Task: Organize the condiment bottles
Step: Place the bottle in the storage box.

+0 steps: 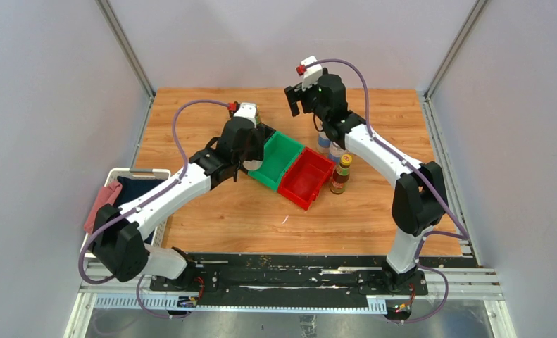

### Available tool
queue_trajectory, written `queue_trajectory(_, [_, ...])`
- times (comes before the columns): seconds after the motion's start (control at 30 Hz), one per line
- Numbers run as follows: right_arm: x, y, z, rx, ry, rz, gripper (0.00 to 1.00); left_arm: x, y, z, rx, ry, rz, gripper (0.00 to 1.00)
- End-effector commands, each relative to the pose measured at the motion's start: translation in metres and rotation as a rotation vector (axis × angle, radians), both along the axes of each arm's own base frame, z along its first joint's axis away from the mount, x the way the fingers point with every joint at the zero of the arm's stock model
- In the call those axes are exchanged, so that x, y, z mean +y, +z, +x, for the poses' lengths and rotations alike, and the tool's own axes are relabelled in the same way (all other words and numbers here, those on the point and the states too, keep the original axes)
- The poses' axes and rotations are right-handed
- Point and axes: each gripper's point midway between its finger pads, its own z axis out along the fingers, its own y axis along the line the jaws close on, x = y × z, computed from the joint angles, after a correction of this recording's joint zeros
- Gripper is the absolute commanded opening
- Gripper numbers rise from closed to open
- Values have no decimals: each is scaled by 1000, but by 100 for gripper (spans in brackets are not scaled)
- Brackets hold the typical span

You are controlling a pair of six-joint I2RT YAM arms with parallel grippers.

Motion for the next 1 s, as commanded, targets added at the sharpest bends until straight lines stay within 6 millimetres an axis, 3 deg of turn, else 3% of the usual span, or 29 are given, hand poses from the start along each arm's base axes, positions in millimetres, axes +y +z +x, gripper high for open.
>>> queue_trajectory(0.0, [-24,21,4,-40,-52,31,89,-25,26,9,-68,-64,-34,0])
queue_trajectory(0.5, [-77,29,21,-41,-143,93,89,-73,23,11,-69,-200,9,0])
queue_trajectory(0.97, [-94,33,21,-40,-140,129,89,-97,20,24,-104,-245,22,0])
